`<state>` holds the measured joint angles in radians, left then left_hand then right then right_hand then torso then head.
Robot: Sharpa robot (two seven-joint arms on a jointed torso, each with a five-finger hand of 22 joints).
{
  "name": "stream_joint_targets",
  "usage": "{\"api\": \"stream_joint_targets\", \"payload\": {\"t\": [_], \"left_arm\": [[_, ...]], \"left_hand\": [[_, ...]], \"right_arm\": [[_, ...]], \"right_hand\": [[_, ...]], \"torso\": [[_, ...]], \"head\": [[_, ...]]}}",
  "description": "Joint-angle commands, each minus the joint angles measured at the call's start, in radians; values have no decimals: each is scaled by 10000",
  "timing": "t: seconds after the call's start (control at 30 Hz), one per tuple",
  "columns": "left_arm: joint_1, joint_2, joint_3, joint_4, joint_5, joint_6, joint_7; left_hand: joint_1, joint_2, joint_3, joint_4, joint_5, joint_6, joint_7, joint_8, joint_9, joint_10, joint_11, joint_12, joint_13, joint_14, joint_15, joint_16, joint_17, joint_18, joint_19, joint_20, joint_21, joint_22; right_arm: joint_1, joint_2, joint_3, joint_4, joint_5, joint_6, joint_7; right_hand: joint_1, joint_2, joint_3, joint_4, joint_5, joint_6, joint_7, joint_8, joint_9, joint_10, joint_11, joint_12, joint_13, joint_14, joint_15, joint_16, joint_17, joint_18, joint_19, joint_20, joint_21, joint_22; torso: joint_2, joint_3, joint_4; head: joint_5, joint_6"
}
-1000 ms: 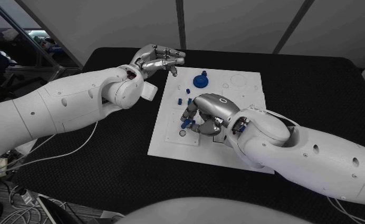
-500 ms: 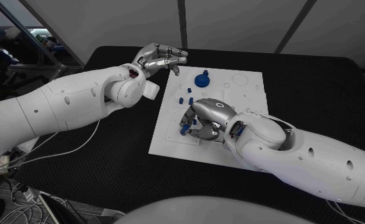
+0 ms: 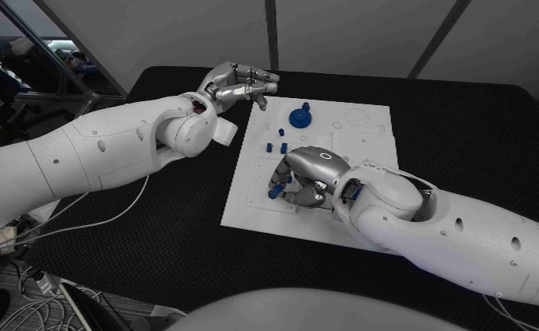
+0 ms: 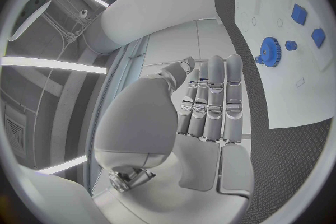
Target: Assemble the parts on the task board
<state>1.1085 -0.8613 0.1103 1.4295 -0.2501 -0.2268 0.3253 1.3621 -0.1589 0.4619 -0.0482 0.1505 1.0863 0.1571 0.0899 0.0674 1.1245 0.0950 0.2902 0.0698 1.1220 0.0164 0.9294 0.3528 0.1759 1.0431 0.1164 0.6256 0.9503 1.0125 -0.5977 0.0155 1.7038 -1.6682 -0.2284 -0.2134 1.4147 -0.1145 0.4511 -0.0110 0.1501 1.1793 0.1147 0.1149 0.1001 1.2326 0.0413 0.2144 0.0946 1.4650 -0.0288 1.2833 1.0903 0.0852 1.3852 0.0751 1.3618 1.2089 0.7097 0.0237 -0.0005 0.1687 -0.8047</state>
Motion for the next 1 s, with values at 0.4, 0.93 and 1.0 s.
{"api": "stream_joint_targets", "payload": {"t": [0.4,0.93,1.0], "left_arm": [[13,9,7,0,22,118,21],[13,-10,7,4,22,109,-3],[13,-12,7,1,22,108,-6]], "left_hand": [[-72,47,25,28,45,10,41,-67,-6,-59,-9,62,-7,9,33,-45,-15,64,-42,48,-68,-13],[-79,70,33,35,48,15,38,-67,-5,-61,-12,72,-6,12,33,-50,-23,65,-39,49,-77,-19],[-78,75,35,36,49,15,38,-67,-5,-61,-12,73,-6,12,33,-51,-24,65,-39,49,-79,-19]], "right_arm": [[5,115,-28,-120,-452,175,-102],[4,94,-90,-90,-378,-104,-36],[1,49,-90,-34,-380,-336,-14]], "right_hand": [[-287,-137,-81,90,71,-462,188,-295,-111,-342,207,-342,-53,221,90,26,-42,-58,-48,62,-26,-109],[-811,-730,-762,304,221,-2045,63,-530,-345,-1367,434,-592,-158,34,301,-125,-363,87,-479,283,-458,-763],[-779,-720,-1010,312,190,-2205,32,-518,-333,-1640,496,-526,-151,-154,355,-339,-735,136,-650,342,-628,-1009]], "torso": [[4,2,-8],[0,6,-10],[0,10,-9]], "head": [[-2,0],[-1,-13],[-4,-9]]}}
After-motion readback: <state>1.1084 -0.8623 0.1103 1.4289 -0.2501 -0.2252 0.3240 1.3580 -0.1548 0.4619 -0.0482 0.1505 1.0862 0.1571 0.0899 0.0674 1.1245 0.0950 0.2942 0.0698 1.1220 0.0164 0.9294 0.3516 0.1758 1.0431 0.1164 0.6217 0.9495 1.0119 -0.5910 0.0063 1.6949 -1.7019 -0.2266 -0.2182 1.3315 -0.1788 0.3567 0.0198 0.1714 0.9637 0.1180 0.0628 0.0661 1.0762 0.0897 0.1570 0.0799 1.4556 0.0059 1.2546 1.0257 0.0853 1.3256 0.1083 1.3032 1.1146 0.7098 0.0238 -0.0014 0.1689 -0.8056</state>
